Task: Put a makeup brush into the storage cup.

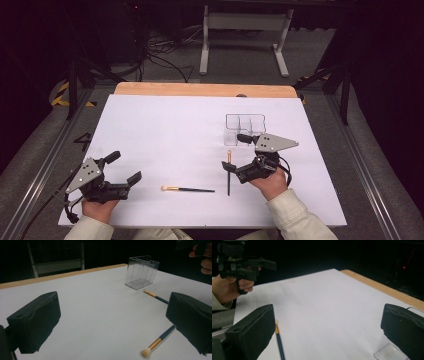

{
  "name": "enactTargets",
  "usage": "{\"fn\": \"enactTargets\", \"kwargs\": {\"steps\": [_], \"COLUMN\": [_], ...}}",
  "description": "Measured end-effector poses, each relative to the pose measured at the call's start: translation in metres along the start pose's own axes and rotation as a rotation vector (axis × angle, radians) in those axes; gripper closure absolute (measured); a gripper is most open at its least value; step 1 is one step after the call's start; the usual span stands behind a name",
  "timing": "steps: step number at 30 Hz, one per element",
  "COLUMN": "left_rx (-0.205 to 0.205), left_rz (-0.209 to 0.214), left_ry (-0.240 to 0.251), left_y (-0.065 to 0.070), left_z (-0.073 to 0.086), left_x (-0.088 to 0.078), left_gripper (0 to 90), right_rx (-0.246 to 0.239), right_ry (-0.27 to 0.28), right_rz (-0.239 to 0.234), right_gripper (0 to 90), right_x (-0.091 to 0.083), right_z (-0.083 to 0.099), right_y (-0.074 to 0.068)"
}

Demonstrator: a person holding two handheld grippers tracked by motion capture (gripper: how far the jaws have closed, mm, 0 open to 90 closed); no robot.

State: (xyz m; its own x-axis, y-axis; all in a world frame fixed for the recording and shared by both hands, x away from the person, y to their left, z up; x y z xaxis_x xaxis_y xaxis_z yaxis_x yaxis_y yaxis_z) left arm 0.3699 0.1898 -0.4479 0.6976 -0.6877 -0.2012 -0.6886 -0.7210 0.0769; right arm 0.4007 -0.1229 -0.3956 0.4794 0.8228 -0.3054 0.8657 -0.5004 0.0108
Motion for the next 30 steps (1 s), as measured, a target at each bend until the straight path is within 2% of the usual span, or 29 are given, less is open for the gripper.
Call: {"fn": "enactTargets", "kwargs": {"steps": [3, 6, 8, 15, 18, 23, 30], "left_rx": [-0.001, -0.002, -0.005, -0.005, -0.006, -0.009, -0.012], "left_rz": [-0.001, -0.005, -0.006, -0.007, -0.010, -0.009, -0.004], "left_ry": [-0.005, -0.007, -0.008, -0.017, -0.017, -0.020, -0.022], "left_y": [0.000, -0.001, -0.001, 0.000, -0.001, 0.000, -0.001], "left_z": [0.000, 0.001, 0.001, 0.003, 0.003, 0.004, 0.004], "left_x": [0.000, 0.000, 0.001, 0.000, -0.001, -0.001, 0.001], "left_gripper": [0.4, 0.4, 0.4, 0.4, 0.4, 0.4, 0.4], "right_rx": [-0.015, -0.028, -0.045, -0.091, -0.101, -0.118, -0.155], "right_ry": [-0.062, -0.092, -0.153, -0.265, -0.303, -0.334, -0.431], "right_rz": [-0.015, -0.026, -0.039, -0.056, -0.061, -0.061, -0.092], "right_gripper": [0.1, 0.0, 0.0, 0.1, 0.1, 0.1, 0.3], "right_x": [0.003, 0.005, 0.010, 0.020, 0.024, 0.026, 0.031], "right_z": [-0.005, -0.008, -0.009, -0.010, -0.012, -0.015, -0.019], "right_y": [-0.003, -0.005, -0.008, -0.013, -0.014, -0.014, -0.016]}}
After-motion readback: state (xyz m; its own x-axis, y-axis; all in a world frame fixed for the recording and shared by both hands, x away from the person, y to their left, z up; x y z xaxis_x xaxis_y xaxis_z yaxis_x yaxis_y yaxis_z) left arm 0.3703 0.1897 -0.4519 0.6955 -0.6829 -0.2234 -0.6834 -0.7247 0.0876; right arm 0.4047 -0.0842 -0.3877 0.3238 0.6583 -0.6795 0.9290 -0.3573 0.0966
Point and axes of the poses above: each handheld gripper's, and its own axes: x roughly forward along the jaws, z roughly out of its underside, y roughly to its right, the point moved 9 cm from there along x, roughly forward along the jaws
